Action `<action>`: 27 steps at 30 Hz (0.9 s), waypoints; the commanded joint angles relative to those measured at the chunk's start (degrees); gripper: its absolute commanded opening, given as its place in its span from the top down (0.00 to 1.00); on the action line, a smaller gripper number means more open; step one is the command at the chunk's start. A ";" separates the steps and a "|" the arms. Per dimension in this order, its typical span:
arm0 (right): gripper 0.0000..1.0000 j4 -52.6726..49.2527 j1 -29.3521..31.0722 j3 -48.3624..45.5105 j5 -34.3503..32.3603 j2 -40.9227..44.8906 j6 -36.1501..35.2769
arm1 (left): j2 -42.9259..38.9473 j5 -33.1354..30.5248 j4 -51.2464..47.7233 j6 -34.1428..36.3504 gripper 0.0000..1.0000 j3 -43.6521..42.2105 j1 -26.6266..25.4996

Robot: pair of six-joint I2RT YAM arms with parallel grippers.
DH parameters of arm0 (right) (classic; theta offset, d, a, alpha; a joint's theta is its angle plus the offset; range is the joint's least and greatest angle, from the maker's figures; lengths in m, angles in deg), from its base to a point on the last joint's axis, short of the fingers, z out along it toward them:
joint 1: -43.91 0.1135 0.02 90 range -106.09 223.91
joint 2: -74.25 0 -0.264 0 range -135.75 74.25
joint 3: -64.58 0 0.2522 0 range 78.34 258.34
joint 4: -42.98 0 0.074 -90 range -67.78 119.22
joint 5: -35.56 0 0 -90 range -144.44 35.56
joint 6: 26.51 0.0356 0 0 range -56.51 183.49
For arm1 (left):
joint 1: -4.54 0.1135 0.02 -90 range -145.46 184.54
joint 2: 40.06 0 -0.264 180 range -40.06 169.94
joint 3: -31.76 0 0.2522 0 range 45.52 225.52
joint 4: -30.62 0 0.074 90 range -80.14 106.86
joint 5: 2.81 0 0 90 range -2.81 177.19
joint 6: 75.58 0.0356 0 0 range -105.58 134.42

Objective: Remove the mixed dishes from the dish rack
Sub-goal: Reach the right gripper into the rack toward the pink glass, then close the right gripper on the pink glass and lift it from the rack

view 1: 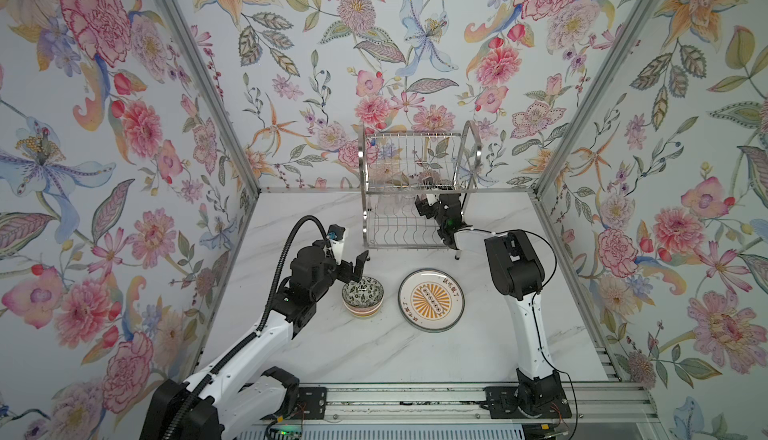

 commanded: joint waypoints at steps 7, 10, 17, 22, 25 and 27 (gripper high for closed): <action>0.18 -2.87 -0.78 4.60 0.74 -3.11 2.70 | -0.70 -1.08 -0.65 0.35 0.01 -0.40 -0.05; 0.24 -1.85 -0.77 2.89 1.46 -2.33 2.92 | -0.49 -1.36 -0.65 0.43 0.01 -0.10 -0.04; 0.41 2.72 -1.02 -2.53 4.56 0.14 3.97 | 1.21 -0.39 -0.63 0.30 0.01 0.55 -0.04; 0.48 5.68 -1.02 -5.10 6.91 1.45 4.06 | 1.54 -0.48 0.21 0.13 0.01 0.56 -0.05; 0.51 7.44 -0.99 -6.44 7.97 2.08 4.06 | 1.81 -0.48 0.33 0.06 0.01 0.72 -0.04; 0.53 9.24 -1.02 -7.92 9.16 2.75 4.06 | 1.91 -0.48 0.45 -0.04 0.01 0.72 -0.06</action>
